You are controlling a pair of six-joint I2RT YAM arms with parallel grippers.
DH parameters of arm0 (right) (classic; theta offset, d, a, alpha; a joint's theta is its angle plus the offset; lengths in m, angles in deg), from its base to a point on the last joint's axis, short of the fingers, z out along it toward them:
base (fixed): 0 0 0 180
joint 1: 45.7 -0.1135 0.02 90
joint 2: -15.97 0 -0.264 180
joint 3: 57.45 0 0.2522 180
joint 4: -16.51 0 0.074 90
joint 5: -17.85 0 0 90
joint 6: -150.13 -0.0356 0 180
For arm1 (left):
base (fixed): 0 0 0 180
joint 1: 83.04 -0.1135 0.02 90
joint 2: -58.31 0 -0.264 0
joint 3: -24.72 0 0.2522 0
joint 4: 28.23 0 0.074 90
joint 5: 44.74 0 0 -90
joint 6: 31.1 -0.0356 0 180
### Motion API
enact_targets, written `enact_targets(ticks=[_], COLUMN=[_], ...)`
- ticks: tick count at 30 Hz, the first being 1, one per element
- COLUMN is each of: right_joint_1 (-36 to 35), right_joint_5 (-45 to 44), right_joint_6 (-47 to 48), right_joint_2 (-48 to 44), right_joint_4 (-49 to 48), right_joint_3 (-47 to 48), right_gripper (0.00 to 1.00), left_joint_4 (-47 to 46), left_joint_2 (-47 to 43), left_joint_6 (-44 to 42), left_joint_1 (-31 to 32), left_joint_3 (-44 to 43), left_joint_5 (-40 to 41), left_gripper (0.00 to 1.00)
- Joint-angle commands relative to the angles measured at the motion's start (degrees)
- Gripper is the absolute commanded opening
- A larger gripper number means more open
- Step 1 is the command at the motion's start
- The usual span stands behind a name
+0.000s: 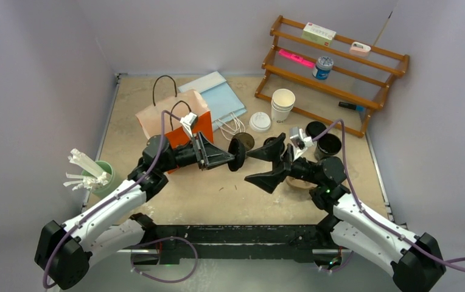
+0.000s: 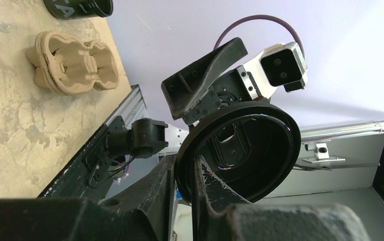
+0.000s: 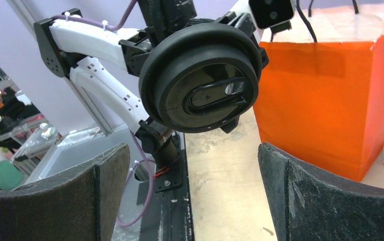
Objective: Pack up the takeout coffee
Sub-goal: Close the cup lid on the coffee cup.
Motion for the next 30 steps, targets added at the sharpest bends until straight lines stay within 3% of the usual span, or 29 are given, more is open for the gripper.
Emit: enact_targets(ticks=[1, 7, 16, 30], right_joint_1=[0.0, 0.1, 0.0, -2.5], right_joint_5=[5.4, 3.9, 7.1, 3.9], right_joint_6=[7.2, 20.0, 22.8, 24.6], right_joint_2=[-0.9, -5.2, -2.0, -0.1], right_joint_4=[-2.1, 5.1, -21.3, -21.2], right_joint_3=[3.9, 5.0, -4.0, -2.2], right_gripper=[0.98, 0.98, 0.98, 0.98], left_joint_4=[1.1, 1.4, 1.5, -0.6], left_joint_2=[-2.1, -1.9, 0.3, 2.3], left_joint_6=[-0.2, -2.0, -4.4, -4.1], left_joint_1=[0.0, 3.5, 5.6, 6.8], left_joint_3=[-2.1, -3.2, -5.8, -5.7], left_joint_5=[-1.5, -1.9, -3.0, -2.6], left_gripper=[0.19, 0.2, 0.2, 0.2])
